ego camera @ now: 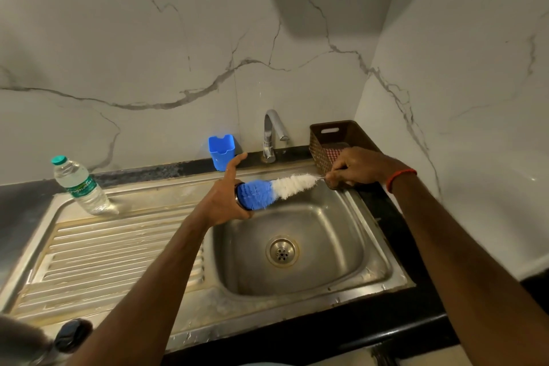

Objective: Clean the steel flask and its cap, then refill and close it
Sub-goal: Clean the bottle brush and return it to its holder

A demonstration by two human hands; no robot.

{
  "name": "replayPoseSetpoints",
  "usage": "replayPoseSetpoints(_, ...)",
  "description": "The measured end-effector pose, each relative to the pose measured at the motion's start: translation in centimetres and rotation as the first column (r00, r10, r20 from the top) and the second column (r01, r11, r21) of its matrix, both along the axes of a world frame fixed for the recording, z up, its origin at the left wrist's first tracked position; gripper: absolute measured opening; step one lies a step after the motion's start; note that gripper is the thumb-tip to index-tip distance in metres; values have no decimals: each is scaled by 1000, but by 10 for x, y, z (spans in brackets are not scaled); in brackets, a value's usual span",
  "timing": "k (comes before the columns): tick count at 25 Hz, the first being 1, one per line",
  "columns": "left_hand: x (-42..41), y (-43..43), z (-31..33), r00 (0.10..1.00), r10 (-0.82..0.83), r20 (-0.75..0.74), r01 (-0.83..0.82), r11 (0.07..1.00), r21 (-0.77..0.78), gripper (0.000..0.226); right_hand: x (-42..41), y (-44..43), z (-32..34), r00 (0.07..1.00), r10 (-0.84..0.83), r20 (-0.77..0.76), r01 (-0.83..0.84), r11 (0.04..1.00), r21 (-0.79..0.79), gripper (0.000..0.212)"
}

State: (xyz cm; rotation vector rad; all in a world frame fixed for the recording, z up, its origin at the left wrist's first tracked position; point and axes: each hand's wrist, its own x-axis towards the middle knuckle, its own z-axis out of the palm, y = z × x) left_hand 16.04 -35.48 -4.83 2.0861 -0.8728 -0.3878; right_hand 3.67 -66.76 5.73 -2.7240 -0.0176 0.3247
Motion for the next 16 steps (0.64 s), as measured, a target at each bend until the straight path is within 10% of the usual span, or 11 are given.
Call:
replayPoseSetpoints(4,-3,-7,5,996,-90,-4,90,996,19,142,8,-12,-16,753,159,639,35,959,-280,16)
replayPoseSetpoints(7,0,-8,7,995,-95,17,96,995,-18,145,10,-8,-18,571,297,766,19,928,-373,18)
replayPoseSetpoints(13,-9,-11,9,957,-6,290,-25,994,103,137,7,-8,-16,985,-53,163,63,997,-53,43)
replayPoseSetpoints(16,-7,-13,6,988,-33,153,26,999,47,142,5,-15,-19,917,59,394,-6,991,-134,30)
